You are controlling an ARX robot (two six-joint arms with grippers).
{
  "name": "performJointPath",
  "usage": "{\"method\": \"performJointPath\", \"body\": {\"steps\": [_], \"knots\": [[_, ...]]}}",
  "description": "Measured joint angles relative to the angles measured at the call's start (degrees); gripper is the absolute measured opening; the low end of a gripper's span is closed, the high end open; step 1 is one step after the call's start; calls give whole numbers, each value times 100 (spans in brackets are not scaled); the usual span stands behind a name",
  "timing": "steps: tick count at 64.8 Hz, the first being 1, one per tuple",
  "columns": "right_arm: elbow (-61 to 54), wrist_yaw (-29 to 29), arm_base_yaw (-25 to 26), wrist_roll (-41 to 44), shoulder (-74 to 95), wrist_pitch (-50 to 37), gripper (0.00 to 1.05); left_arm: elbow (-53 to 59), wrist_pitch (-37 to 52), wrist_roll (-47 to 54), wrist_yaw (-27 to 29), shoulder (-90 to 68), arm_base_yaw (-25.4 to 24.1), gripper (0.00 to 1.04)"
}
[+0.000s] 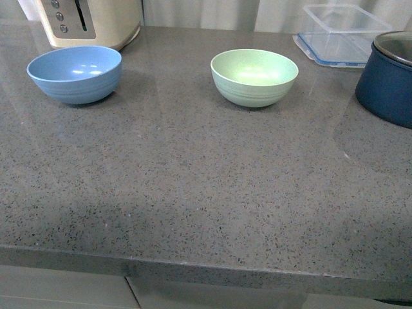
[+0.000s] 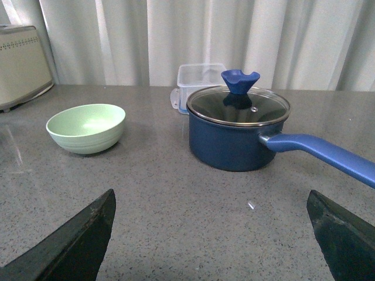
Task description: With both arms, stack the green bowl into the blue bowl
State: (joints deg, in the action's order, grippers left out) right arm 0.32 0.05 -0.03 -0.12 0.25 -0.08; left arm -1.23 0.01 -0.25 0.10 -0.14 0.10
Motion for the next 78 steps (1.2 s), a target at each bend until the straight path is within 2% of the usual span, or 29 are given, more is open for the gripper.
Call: {"method": "performJointPath", "body": {"steps": [20, 22, 24, 28, 29, 30, 32, 33, 36, 42, 48, 61, 78], "knots": [[0, 0, 0, 0, 0, -2, 95, 0, 0, 0, 0, 0, 0, 98], [0, 0, 0, 0, 0, -2, 95, -96, -289, -221, 398, -210, 107, 98], [0, 0, 0, 0, -2, -2, 95, -588, -1364, -647, 1458, -918, 313, 98], [0, -4, 0, 0, -2, -2, 95, -1445, -2400, -1036, 2776, -2540, 201, 98], [0, 0, 0, 0, -2, -2, 95, -1561, -2428, -1051, 2863, -2796, 140, 98], [0, 15, 0, 0, -2, -2, 95, -1788, -2387, -1060, 3198, -3307, -7, 98], [0, 15, 0, 2, -2, 0, 95, -2144, -2201, -1056, 3276, -3993, -249, 98], [0, 11, 0, 0, -2, 2, 95, -2570, -1891, -1008, 3233, -4688, -496, 98], [0, 2, 0, 0, -2, 4, 95, -3263, -1360, -800, 2983, -5683, -811, 98], [0, 2, 0, 0, -2, 4, 95, -4079, -946, -597, 2608, -6765, -1071, 98], [0, 4, 0, 0, -2, 4, 95, -4793, -981, -562, 2153, -7591, -1161, 98], [0, 4, 0, 0, -2, 4, 95, -6037, -1091, -542, 1521, -8811, -909, 98], [0, 4, 0, 0, -2, 4, 95, -6714, -1161, -514, 1456, -9667, -466, 98]]}}
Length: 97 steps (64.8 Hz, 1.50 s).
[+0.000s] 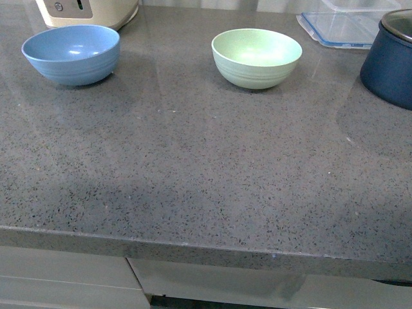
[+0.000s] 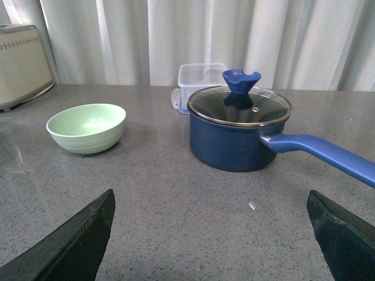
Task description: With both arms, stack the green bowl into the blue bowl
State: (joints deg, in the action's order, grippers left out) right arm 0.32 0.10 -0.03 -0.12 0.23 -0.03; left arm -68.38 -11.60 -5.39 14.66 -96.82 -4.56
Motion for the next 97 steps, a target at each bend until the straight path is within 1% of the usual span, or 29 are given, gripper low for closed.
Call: {"method": "performJointPath", "body": {"steps": [29, 50, 77, 80, 81, 83, 84, 87, 88, 93, 94, 97], "knots": [[0, 0, 0, 0, 0, 0, 95, -752, 50, 24, 7, -1078, 98, 98], [0, 0, 0, 0, 0, 0, 95, -1447, 22, -50, -129, -1648, 219, 98], [0, 0, 0, 0, 0, 0, 95, -1475, 94, -297, -118, -2129, 243, 98], [0, -2, 0, 0, 0, 0, 95, -1475, 118, -367, -28, -2168, 234, 93], [0, 0, 0, 0, 0, 0, 95, -1478, 116, -426, -7, -2190, 227, 89], [0, 0, 0, 0, 0, 0, 95, -1478, 114, -452, -22, -2203, 223, 86], [0, 0, 0, 0, 0, 0, 95, -1478, 116, -531, -35, -2216, 212, 82], [0, 0, 0, 0, 0, 0, 95, -1478, 125, -562, -22, -2232, 205, 77], [0, 0, 0, 0, 0, 0, 95, -1478, 129, -586, 4, -2236, 203, 74], [0, -2, 0, 0, 0, 0, 95, -1478, 116, -702, -31, -2243, 201, 63], [0, -2, 0, 0, 0, 0, 95, -1478, 122, -734, -24, -2243, 201, 58], [0, 0, 0, 0, 0, 0, 95, -1478, 142, -780, -13, -2243, 201, 53]]}}
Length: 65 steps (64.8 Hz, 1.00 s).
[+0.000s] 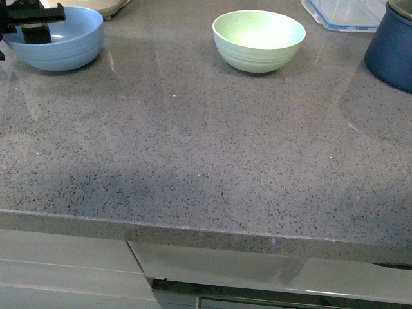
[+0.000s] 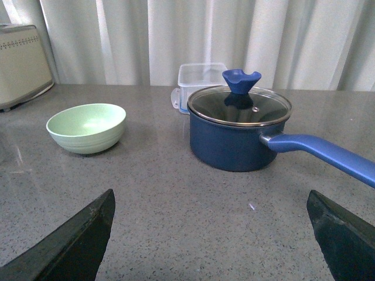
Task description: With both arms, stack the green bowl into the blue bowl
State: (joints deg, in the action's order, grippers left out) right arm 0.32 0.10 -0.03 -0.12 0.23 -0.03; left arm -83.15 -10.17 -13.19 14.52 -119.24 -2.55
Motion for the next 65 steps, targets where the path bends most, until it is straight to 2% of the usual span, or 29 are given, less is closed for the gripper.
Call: {"method": "performJointPath", "body": {"steps": [13, 20, 40, 65], "knots": [[0, -2, 0, 0, 0, 0, 95, 0, 39, -243, -90, 11, 48, 22], [0, 0, 0, 0, 0, 0, 95, -7, 72, -391, -168, 157, 85, 10], [0, 0, 0, 0, 0, 0, 95, -85, -76, -442, -387, 245, 505, 7], [0, 0, 0, 0, 0, 0, 95, -848, -315, -584, -372, 103, 1067, 7]]}}
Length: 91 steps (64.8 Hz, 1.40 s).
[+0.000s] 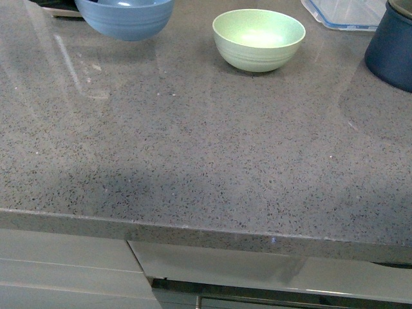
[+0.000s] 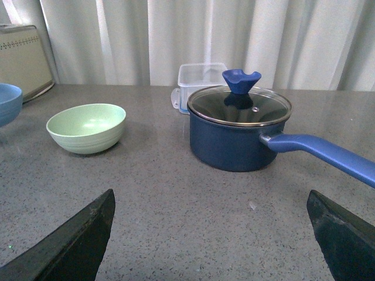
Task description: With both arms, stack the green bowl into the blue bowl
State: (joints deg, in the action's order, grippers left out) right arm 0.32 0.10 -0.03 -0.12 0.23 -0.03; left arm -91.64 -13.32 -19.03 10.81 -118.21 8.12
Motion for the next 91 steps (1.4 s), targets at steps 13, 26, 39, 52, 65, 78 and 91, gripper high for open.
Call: {"method": "performJointPath", "body": {"steps": [13, 26, 39, 52, 65, 78, 91], "knots": [[0, 0, 0, 0, 0, 0, 95, -529, -146, -63, 61, -420, 234, 7], [0, 0, 0, 0, 0, 0, 95, -896, -247, -96, 87, -778, 411, 7], [0, 0, 0, 0, 0, 0, 95, -964, -256, -170, 122, -872, 461, 7], [0, 0, 0, 0, 0, 0, 95, -964, -256, -210, 160, -918, 463, 7], [0, 0, 0, 0, 0, 0, 95, -951, -236, -229, 164, -962, 463, 7], [0, 0, 0, 0, 0, 0, 95, -929, -227, -289, 210, -1036, 459, 7], [0, 0, 0, 0, -2, 0, 95, -935, -240, -396, 260, -1056, 435, 16]]}}
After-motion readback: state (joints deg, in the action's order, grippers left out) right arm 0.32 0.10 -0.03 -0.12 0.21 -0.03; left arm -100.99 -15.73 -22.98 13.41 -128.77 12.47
